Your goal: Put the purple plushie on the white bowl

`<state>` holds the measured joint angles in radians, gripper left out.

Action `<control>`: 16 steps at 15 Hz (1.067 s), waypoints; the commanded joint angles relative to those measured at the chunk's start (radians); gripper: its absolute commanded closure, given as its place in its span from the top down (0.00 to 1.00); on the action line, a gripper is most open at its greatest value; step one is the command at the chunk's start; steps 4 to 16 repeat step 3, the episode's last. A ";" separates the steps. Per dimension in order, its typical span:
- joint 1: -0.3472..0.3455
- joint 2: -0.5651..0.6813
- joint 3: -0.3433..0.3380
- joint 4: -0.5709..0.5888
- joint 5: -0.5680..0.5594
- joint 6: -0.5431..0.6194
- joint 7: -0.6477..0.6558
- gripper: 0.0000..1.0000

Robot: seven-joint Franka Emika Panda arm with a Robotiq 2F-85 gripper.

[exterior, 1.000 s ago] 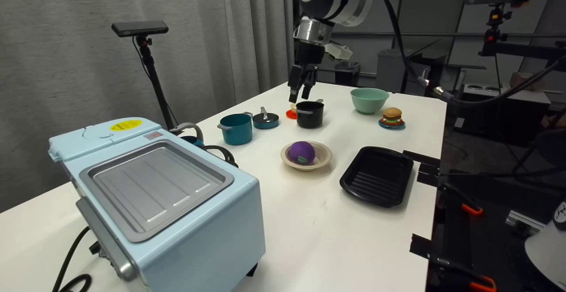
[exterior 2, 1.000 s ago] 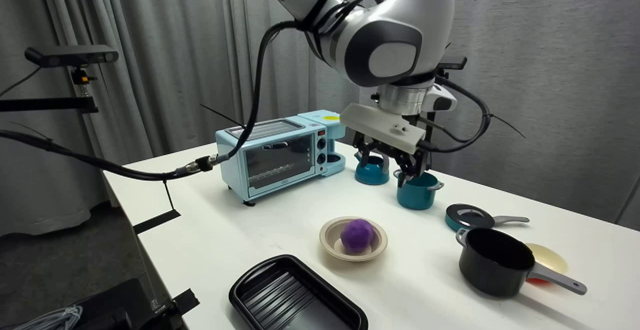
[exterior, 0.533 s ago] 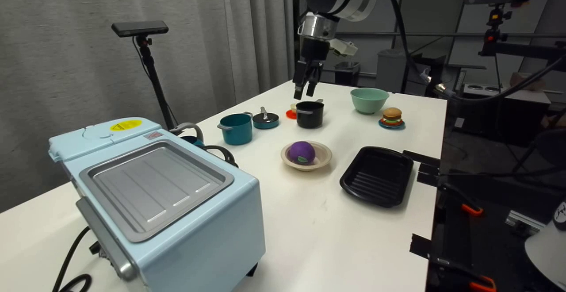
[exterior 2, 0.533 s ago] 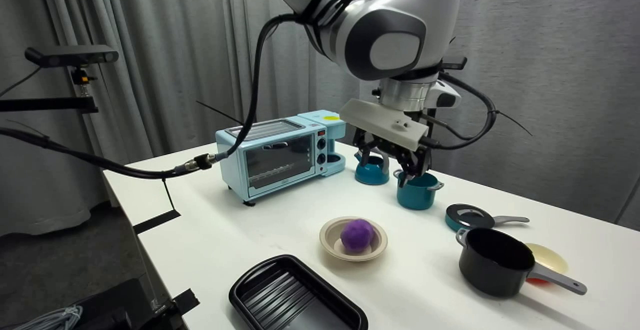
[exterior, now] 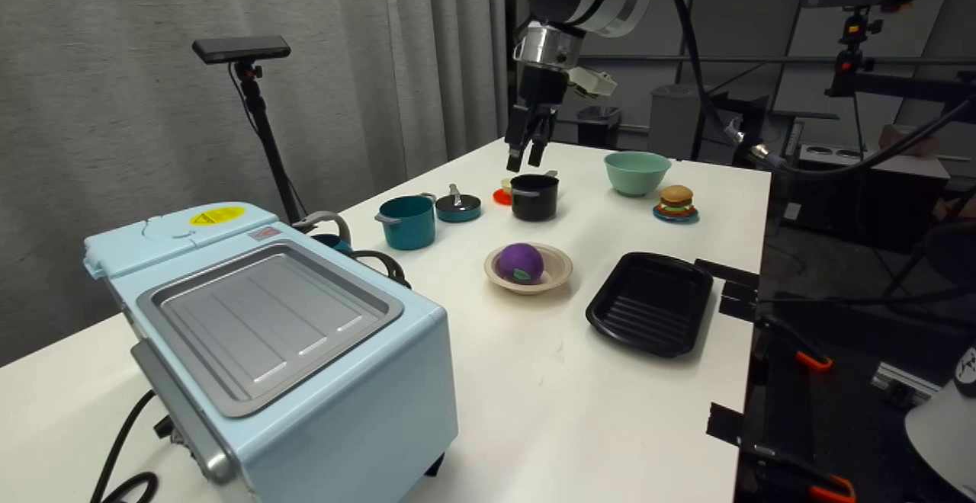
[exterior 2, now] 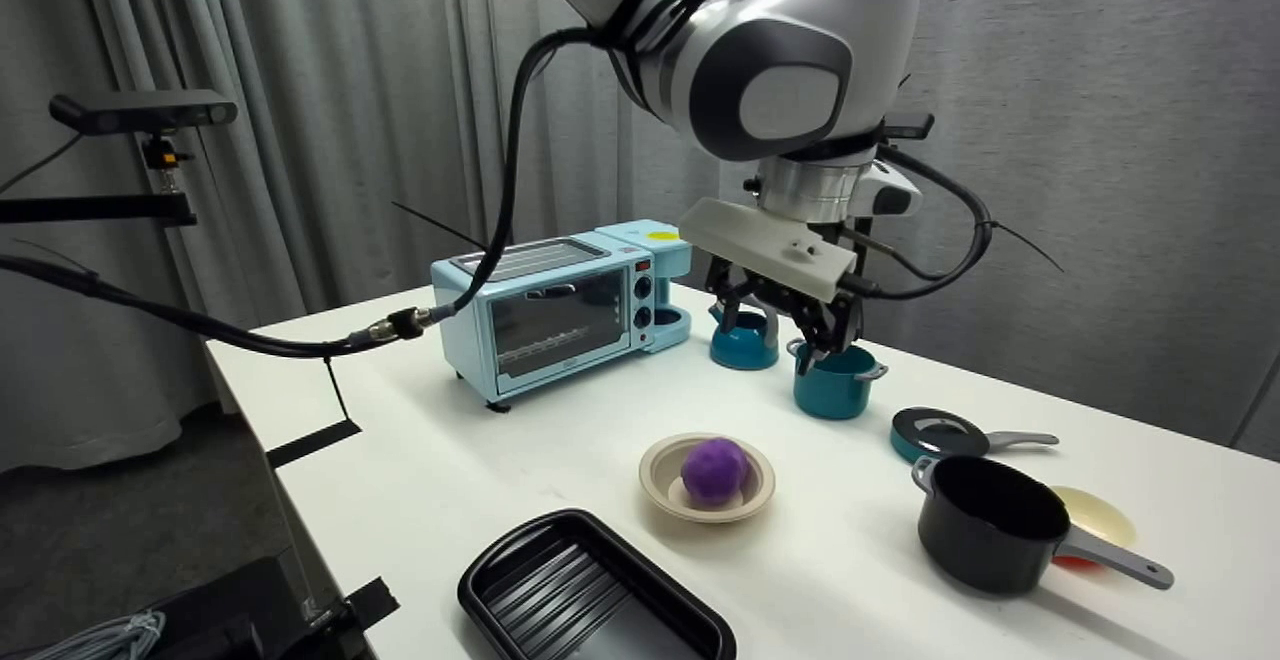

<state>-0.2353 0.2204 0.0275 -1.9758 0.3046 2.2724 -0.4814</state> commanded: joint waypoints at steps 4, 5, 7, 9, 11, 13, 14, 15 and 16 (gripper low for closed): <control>0.021 0.000 -0.022 0.002 0.005 -0.004 -0.003 1.00; 0.021 0.000 -0.022 0.002 0.005 -0.004 -0.003 1.00; 0.021 0.000 -0.022 0.002 0.005 -0.004 -0.003 1.00; 0.021 0.000 -0.022 0.002 0.005 -0.004 -0.003 1.00; 0.021 0.000 -0.022 0.002 0.005 -0.004 -0.003 1.00; 0.021 0.000 -0.022 0.002 0.005 -0.004 -0.003 1.00; 0.021 0.000 -0.022 0.002 0.005 -0.004 -0.003 1.00; 0.021 0.000 -0.022 0.002 0.005 -0.004 -0.003 1.00; 0.021 0.000 -0.022 0.002 0.005 -0.004 -0.003 1.00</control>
